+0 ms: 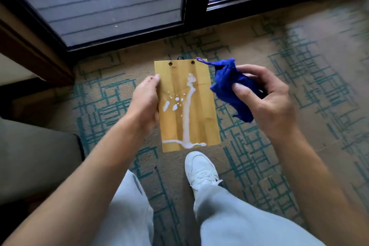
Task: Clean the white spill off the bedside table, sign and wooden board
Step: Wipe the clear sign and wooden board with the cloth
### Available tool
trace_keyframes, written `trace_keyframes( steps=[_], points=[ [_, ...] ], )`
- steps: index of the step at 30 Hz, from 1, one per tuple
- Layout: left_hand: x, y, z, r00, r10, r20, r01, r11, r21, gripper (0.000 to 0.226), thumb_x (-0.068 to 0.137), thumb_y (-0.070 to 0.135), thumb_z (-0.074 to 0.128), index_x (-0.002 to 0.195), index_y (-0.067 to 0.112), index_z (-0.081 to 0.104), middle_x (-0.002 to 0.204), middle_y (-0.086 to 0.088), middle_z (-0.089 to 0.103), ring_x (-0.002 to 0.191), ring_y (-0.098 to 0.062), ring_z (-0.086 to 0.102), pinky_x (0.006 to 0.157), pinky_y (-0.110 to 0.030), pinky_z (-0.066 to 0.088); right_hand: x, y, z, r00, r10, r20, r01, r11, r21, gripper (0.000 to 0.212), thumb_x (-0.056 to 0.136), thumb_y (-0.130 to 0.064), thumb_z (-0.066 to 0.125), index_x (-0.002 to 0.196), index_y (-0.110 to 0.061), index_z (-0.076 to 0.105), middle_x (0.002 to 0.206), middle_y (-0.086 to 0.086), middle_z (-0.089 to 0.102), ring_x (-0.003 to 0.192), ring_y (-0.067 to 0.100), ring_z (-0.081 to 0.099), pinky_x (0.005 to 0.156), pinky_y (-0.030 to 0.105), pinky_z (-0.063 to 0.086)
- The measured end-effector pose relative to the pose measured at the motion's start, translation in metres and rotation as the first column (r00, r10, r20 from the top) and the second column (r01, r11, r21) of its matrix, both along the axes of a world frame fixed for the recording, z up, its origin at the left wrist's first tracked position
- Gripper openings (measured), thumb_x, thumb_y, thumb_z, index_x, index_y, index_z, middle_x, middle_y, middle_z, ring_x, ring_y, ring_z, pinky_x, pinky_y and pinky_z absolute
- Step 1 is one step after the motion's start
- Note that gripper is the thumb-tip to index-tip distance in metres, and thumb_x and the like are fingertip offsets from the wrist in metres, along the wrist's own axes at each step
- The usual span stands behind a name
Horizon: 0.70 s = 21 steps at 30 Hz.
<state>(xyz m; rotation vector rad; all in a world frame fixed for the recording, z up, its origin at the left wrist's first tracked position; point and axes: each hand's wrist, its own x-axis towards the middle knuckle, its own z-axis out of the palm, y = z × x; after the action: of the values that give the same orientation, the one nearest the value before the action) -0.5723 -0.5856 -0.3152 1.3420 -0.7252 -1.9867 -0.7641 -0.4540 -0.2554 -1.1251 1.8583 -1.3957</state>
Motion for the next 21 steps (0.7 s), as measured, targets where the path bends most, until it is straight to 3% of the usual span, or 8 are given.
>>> trace_keyframes(
  steps=[4, 8, 11, 16, 19, 21],
  points=[
    [0.028, 0.023, 0.014, 0.993, 0.034, -0.113, -0.011, 0.98, 0.198, 0.044, 0.109, 0.033, 0.036, 0.129, 0.004, 0.063, 0.109, -0.017, 0.074, 0.082, -0.027, 0.075, 0.065, -0.038, 0.064, 0.049, 0.003, -0.002, 0.958, 0.225, -0.179, -0.224, 0.974, 0.025, 0.032, 0.084, -0.011, 0.073, 0.114, -0.019, 0.065, 0.104, -0.007, 0.071, 0.093, 0.012, 0.069, 0.085, 0.031, 0.056],
    [0.051, 0.038, 0.01, 0.993, -0.038, -0.111, 0.067, 0.962, 0.265, 0.058, 0.103, 0.055, 0.04, 0.133, 0.013, 0.065, 0.127, -0.02, 0.07, 0.115, -0.039, 0.067, 0.089, -0.052, 0.059, 0.08, 0.005, -0.022, 0.933, 0.295, -0.207, -0.292, 0.955, 0.046, 0.033, 0.083, -0.016, 0.074, 0.115, -0.019, 0.066, 0.106, -0.008, 0.071, 0.099, 0.013, 0.069, 0.091, 0.036, 0.056],
    [0.057, 0.043, 0.011, 0.992, -0.073, -0.106, 0.096, 0.968, 0.231, 0.06, 0.1, 0.058, 0.046, 0.126, 0.01, 0.069, 0.121, -0.022, 0.072, 0.113, -0.04, 0.068, 0.096, -0.058, 0.056, 0.092, -0.002, -0.027, 0.944, 0.283, -0.17, -0.281, 0.959, 0.037, 0.028, 0.083, -0.018, 0.075, 0.11, -0.023, 0.07, 0.103, -0.01, 0.074, 0.096, 0.007, 0.07, 0.09, 0.033, 0.057],
    [0.055, 0.048, 0.025, 0.948, -0.01, -0.319, 0.083, 0.973, 0.216, 0.056, 0.106, 0.051, 0.033, 0.114, 0.01, 0.07, 0.104, -0.017, 0.077, 0.089, -0.028, 0.076, 0.08, -0.044, 0.063, 0.098, -0.025, -0.016, 0.955, 0.119, -0.272, -0.142, 0.987, -0.069, 0.024, 0.085, -0.015, 0.076, 0.109, -0.015, 0.071, 0.101, -0.006, 0.074, 0.095, 0.008, 0.069, 0.089, 0.028, 0.055],
    [0.053, 0.053, 0.028, 0.905, -0.015, -0.424, 0.095, 0.981, 0.168, 0.062, 0.106, 0.055, 0.028, 0.127, 0.009, 0.065, 0.114, -0.016, 0.074, 0.102, -0.027, 0.072, 0.097, -0.042, 0.056, 0.107, -0.03, -0.013, 0.92, 0.086, -0.383, -0.125, 0.989, -0.076, 0.03, 0.086, -0.019, 0.073, 0.116, -0.019, 0.069, 0.107, -0.017, 0.068, 0.101, 0.013, 0.066, 0.093, 0.025, 0.051],
    [0.053, 0.055, 0.03, 0.877, -0.03, -0.48, 0.131, 0.975, 0.178, 0.07, 0.103, 0.062, 0.025, 0.131, 0.01, 0.062, 0.117, -0.016, 0.073, 0.106, -0.028, 0.071, 0.102, -0.041, 0.052, 0.112, -0.027, -0.013, 0.861, 0.161, -0.482, -0.208, 0.977, -0.046, 0.035, 0.089, -0.02, 0.071, 0.124, -0.019, 0.068, 0.112, -0.025, 0.062, 0.105, 0.017, 0.062, 0.097, 0.021, 0.046]
  ],
)
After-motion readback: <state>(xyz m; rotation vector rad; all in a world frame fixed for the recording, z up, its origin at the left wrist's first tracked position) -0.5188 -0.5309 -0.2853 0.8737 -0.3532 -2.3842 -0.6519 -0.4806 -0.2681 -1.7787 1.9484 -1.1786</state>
